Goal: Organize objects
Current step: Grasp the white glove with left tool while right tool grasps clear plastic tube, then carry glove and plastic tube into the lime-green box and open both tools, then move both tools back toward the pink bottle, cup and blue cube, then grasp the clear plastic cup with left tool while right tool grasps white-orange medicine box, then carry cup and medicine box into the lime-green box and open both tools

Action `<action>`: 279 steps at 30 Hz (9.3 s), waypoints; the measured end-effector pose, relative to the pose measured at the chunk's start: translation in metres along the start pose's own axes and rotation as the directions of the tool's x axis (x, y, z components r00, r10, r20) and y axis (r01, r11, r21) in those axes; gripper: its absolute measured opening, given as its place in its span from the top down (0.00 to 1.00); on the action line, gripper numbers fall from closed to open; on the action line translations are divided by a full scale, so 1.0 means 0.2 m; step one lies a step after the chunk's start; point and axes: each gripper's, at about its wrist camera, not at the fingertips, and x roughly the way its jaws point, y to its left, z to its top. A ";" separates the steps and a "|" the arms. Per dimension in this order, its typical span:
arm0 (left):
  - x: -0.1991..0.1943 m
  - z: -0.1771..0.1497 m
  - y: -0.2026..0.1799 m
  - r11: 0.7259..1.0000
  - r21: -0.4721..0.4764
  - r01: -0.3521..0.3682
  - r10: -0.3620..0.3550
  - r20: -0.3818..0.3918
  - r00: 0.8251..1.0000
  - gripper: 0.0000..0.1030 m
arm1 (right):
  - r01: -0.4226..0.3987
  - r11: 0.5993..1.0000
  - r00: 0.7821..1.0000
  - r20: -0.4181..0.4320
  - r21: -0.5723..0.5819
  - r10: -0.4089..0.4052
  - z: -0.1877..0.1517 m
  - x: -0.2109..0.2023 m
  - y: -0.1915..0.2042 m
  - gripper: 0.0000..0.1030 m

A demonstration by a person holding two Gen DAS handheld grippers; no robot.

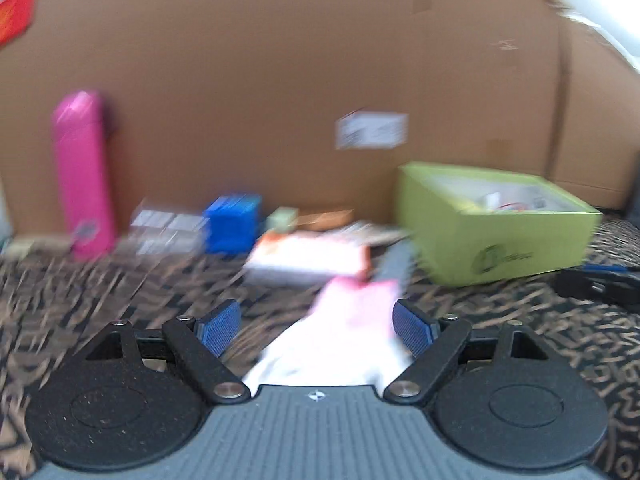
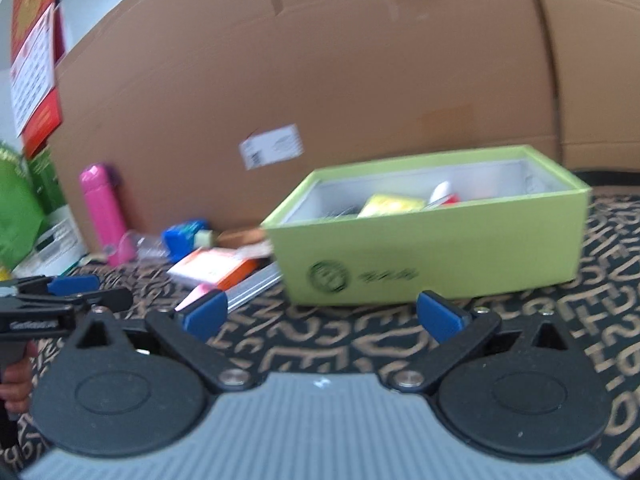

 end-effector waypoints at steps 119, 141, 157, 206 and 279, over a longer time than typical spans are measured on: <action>0.68 0.68 -1.05 0.929 0.097 0.358 -0.358 -0.019 0.934 0.91 | 0.316 0.939 0.941 0.168 -0.137 -0.293 0.52 0.19 -0.57 0.74; 0.52 0.57 -0.96 0.965 0.099 0.241 -0.249 0.073 0.966 0.08 | 0.378 0.906 0.913 0.237 -0.189 -0.331 0.41 0.12 -0.44 0.00; 0.24 0.53 -0.79 0.973 0.021 0.231 -0.232 0.028 0.972 0.08 | 0.297 0.933 0.939 0.237 -0.203 -0.247 0.42 -0.03 -0.14 0.00; 0.68 0.23 0.22 0.978 -0.117 0.173 -0.188 -0.128 0.974 0.27 | -0.192 0.928 0.960 -0.259 -0.319 0.110 0.11 0.96 0.67 0.04; 0.12 -0.07 0.24 0.946 -0.322 0.025 -0.075 -0.144 0.987 0.90 | -0.183 0.948 0.960 -0.254 -0.260 0.116 -0.12 0.26 0.58 0.34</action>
